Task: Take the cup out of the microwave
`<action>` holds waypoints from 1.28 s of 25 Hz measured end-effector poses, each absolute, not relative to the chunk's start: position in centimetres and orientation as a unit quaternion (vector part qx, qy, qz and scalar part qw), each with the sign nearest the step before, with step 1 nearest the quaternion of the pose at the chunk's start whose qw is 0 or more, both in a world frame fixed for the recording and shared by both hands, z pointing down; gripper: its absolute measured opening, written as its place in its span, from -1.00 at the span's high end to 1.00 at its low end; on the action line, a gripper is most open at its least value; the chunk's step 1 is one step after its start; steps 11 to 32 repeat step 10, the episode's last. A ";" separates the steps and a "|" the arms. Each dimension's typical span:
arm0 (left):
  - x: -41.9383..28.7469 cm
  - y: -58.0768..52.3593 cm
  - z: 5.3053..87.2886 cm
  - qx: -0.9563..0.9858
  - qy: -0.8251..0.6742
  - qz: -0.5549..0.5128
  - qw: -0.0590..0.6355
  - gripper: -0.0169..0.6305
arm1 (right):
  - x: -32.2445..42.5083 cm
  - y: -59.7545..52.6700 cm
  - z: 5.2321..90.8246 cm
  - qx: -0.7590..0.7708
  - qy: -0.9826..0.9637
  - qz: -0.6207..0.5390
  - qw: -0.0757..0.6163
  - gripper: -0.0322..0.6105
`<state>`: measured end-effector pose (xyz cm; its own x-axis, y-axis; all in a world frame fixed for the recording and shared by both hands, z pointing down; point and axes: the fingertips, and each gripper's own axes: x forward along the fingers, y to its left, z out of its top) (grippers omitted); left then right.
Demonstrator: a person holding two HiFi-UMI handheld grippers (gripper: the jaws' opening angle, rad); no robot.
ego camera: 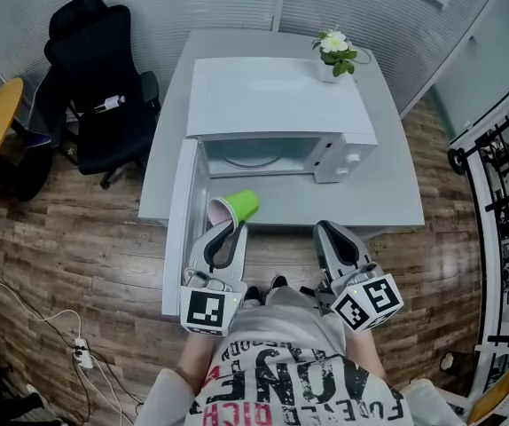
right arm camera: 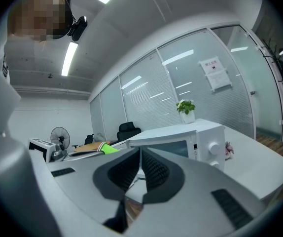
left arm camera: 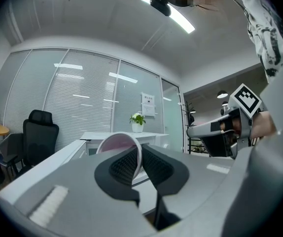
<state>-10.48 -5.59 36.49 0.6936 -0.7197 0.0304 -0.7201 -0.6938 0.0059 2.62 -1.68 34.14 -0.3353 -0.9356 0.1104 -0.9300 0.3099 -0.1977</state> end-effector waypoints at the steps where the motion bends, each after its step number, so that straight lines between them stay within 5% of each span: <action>1: -10.5 -5.7 36.6 0.921 -0.389 0.015 0.002 0.82 | 2.7 -1.7 34.2 -0.577 0.809 -0.114 0.012 0.83; 32: -10.8 -6.5 37.1 0.921 -0.389 0.026 0.017 0.82 | 2.7 -2.4 34.5 -0.582 0.805 -0.115 0.011 0.83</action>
